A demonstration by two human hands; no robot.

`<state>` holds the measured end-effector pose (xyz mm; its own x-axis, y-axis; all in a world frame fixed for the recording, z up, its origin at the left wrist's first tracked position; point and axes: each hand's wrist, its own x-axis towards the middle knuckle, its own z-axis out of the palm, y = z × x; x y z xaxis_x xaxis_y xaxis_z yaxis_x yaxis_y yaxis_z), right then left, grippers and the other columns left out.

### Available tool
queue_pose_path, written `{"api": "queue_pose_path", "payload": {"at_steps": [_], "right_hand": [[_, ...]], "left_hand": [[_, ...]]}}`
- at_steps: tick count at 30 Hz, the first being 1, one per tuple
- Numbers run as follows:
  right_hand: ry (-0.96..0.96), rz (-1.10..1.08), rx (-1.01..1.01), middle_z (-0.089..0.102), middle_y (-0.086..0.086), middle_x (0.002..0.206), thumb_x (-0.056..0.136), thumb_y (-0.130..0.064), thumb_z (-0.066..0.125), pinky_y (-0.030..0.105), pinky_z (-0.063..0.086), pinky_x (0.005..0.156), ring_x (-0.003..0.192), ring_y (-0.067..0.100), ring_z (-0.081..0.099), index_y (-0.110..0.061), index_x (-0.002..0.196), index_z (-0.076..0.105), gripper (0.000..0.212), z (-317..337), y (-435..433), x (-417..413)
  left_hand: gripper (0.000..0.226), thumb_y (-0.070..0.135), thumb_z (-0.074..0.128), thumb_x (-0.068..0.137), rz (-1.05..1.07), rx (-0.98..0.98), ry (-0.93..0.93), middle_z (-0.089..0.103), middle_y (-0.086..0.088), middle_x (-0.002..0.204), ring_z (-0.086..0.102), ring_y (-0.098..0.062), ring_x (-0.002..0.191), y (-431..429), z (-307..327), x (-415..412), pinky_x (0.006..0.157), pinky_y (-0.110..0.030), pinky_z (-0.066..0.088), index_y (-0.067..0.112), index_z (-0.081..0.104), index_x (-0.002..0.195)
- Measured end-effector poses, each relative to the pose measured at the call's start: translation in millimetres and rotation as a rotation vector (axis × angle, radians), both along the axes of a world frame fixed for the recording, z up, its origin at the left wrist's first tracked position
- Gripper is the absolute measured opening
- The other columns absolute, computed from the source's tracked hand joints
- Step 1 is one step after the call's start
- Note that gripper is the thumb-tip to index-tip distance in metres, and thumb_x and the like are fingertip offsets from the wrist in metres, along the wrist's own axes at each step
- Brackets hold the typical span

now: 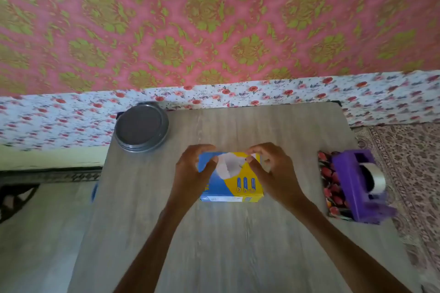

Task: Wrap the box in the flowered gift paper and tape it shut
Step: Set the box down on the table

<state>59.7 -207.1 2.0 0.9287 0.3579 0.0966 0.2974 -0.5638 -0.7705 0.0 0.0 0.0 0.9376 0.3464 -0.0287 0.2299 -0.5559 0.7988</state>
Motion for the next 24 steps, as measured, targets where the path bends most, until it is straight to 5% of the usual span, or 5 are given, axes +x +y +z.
{"api": "queue_pose_path", "payload": {"at_steps": [4,7,11,16,24], "right_hand": [[-0.072,0.030,-0.201,0.047,0.002,0.136,0.081,-0.052,0.054,0.028,0.034,0.101,0.123,0.026,0.046,-0.023,0.129,0.055,0.056,-80.9,3.7,2.9],[-0.065,0.021,-0.055,0.031,0.001,0.147,0.081,-0.053,0.055,0.035,0.038,0.106,0.130,0.022,0.043,-0.024,0.139,0.045,0.066,-119.7,6.5,-2.0],[-0.180,-0.009,0.056,0.036,-0.003,0.143,0.080,-0.055,0.055,0.012,0.031,0.102,0.129,0.003,0.041,-0.024,0.135,0.049,0.063,-141.8,8.4,2.6],[-0.226,0.017,0.102,0.043,-0.009,0.128,0.081,-0.050,0.063,0.004,0.032,0.093,0.113,-0.008,0.043,-0.029,0.127,0.053,0.052,-147.7,8.3,8.2],[-0.209,-0.054,0.044,0.046,0.001,0.121,0.084,-0.051,0.067,0.036,0.046,0.085,0.106,0.019,0.054,-0.017,0.121,0.040,0.056,-129.0,0.3,-11.0]], "left_hand": [[0.062,0.054,0.059,0.079,-0.032,0.080,-0.005,0.047,-0.002,0.140,0.043,-0.015,0.130,3.9,-76.0,4.7,0.105,-0.022,0.031,0.023,0.053,0.132],[0.064,0.041,0.070,0.084,0.012,-0.032,-0.045,0.038,-0.001,0.146,0.039,-0.007,0.130,-0.1,-118.1,1.4,0.099,-0.005,0.026,0.028,0.045,0.141],[0.060,0.038,0.068,0.086,0.032,-0.039,-0.160,0.040,0.009,0.140,0.038,0.012,0.111,3.2,-144.5,2.8,0.082,0.008,0.028,0.036,0.046,0.142],[0.053,0.044,0.063,0.089,-0.009,0.014,-0.187,0.043,0.010,0.128,0.045,-0.002,0.108,6.2,-146.4,5.0,0.087,-0.017,0.034,0.044,0.044,0.139],[0.051,0.047,0.061,0.091,0.051,0.095,-0.348,0.057,-0.001,0.122,0.061,-0.016,0.094,-0.2,-137.7,-10.1,0.074,-0.026,0.048,0.028,0.050,0.137]]}}
